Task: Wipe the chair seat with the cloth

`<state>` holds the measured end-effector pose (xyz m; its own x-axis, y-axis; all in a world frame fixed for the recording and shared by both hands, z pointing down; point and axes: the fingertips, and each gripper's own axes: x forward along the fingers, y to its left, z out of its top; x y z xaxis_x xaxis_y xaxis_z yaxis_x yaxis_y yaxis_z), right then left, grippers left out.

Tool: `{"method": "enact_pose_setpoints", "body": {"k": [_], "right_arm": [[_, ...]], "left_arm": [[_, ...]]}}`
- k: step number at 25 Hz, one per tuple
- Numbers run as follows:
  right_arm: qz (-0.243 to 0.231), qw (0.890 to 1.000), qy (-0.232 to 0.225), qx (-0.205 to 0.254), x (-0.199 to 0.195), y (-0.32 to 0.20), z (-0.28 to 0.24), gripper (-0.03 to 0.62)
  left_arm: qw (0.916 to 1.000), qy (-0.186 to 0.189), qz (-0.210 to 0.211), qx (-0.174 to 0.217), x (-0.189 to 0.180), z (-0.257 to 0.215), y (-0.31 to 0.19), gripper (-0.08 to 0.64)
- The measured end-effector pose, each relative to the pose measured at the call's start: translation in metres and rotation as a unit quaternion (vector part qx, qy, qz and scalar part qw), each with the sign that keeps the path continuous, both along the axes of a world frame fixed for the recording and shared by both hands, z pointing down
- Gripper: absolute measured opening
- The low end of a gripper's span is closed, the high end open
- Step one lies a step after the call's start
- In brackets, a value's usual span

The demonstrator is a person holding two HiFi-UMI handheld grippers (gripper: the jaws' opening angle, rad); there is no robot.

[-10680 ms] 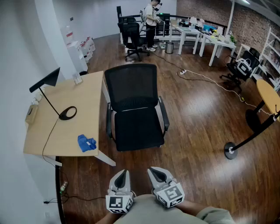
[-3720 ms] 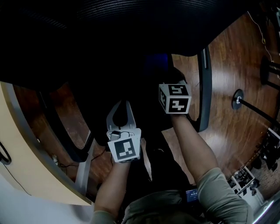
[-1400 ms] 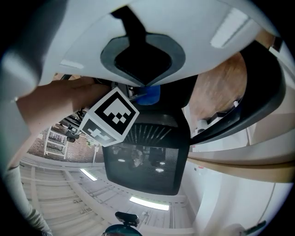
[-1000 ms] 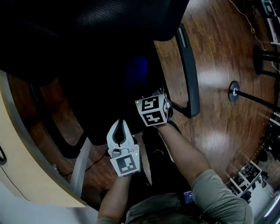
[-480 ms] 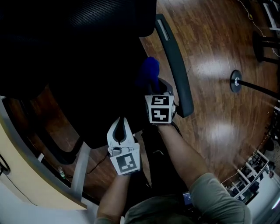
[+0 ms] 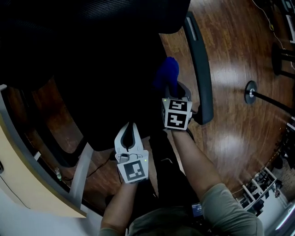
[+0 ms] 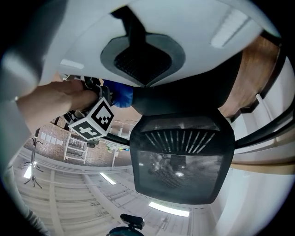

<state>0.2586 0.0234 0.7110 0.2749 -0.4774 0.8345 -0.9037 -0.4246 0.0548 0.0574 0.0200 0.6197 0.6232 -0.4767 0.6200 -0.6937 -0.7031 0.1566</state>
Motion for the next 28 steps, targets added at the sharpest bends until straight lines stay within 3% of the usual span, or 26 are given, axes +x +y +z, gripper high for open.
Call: {"method": "enact_pose_setpoints", "body": {"k": [6, 12, 16, 21, 25, 28], "right_arm": [[-0.036, 0.999, 0.031, 0.015, -0.034, -0.016, -0.025, 0.096], [-0.168, 0.984, 0.022, 0.053, -0.137, -0.063, -0.051, 0.097], [-0.271, 0.960, -0.001, 0.074, -0.226, -0.086, -0.061, 0.097], [-0.384, 0.918, -0.028, 0.090, -0.319, -0.092, -0.065, 0.097], [-0.437, 0.892, -0.080, 0.083, -0.372, -0.084, -0.057, 0.097], [-0.462, 0.879, -0.095, 0.067, -0.395, -0.078, -0.045, 0.098]], "left_arm": [[0.9984, -0.010, -0.056, -0.002, -0.054, -0.007, -0.013, 0.005], [0.9925, -0.026, -0.118, 0.018, -0.123, -0.026, -0.027, 0.005], [0.9862, -0.035, -0.160, 0.022, -0.167, -0.033, -0.030, 0.005], [0.9764, -0.042, -0.210, 0.024, -0.214, -0.030, -0.026, 0.005], [0.9706, -0.050, -0.234, 0.027, -0.242, -0.026, -0.018, 0.005], [0.9688, -0.059, -0.239, 0.027, -0.254, -0.023, -0.015, 0.005]]}}
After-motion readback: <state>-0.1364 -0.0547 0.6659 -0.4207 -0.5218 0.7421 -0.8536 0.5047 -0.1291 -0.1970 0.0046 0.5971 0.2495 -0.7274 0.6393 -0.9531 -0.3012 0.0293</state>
